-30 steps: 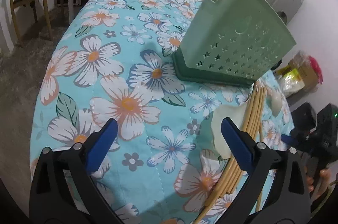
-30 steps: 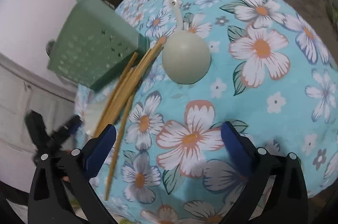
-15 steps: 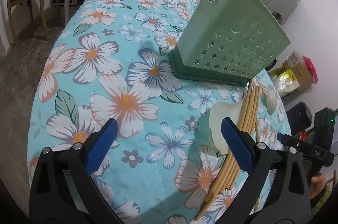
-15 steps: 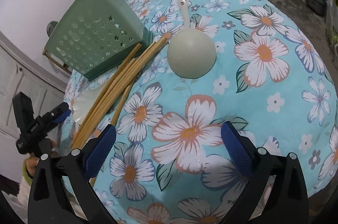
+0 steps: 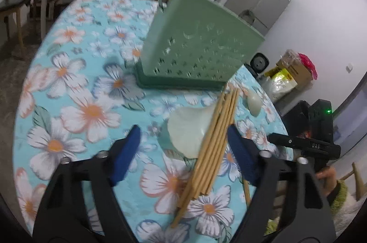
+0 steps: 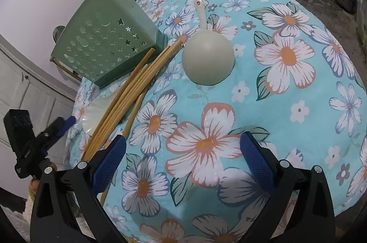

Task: Organize utensils
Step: 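Withdraw both open tools from the holder back over the table, then grasp the white rice paddle with the left tool while the right tool moves toward the ladle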

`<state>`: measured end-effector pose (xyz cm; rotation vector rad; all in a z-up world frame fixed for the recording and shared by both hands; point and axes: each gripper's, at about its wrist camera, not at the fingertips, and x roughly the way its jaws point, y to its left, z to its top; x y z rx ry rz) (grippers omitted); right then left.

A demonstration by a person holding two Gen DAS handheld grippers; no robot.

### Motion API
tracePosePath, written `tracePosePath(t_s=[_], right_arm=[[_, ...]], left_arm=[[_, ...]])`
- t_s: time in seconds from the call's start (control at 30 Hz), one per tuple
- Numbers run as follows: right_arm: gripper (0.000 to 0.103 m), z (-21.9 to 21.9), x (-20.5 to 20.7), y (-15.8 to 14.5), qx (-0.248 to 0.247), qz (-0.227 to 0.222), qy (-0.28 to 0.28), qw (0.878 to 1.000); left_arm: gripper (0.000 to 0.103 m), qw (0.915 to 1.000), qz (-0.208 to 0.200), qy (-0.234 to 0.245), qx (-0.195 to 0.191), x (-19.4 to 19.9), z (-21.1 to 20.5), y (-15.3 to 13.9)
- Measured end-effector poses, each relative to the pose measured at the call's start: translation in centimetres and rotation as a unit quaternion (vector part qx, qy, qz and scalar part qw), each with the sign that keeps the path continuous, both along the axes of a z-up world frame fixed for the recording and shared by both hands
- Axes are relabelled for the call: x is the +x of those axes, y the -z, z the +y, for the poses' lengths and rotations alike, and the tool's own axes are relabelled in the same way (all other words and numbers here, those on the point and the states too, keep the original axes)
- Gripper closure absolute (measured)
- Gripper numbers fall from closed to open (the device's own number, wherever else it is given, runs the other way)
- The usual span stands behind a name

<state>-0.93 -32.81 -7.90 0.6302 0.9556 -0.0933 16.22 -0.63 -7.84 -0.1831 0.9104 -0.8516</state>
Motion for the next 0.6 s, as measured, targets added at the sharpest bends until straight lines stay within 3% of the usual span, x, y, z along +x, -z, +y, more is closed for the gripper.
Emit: tracePosePath(t_s=[0.03,0.23,0.33,0.5,0.6], right_arm=[[0.006,0.0,-0.1,0.0,0.001,-0.001,0.000,1.000],[0.006,0.0,-0.4,-0.1,0.003,-0.009,-0.004,1.000],[0.006,-0.1,-0.5,0.0,0.007,-0.014,-0.005,1.000],[0.006,-0.2,-1.0,0.0,0.010,-0.026,-0.008,1.000],[0.006,-0.4,-1.2,0.0,0.013,-0.031,-0.008,0.999]], left_arm=[[0.048,1.0000,0.009,0.003,-0.002,0.1,-0.1,0.2],[0.072,0.9979,0.058,0.011,0.028,0.2,-1.2,2.1],[0.078,0.9964,0.082,-0.005,0.024,0.7,-1.2,3.3],[0.078,0.9949,0.099,-0.018,0.005,1.5,-1.3,3.6],[0.091,0.9950,0.094,-0.027,0.017,1.6,-1.8,3.6]])
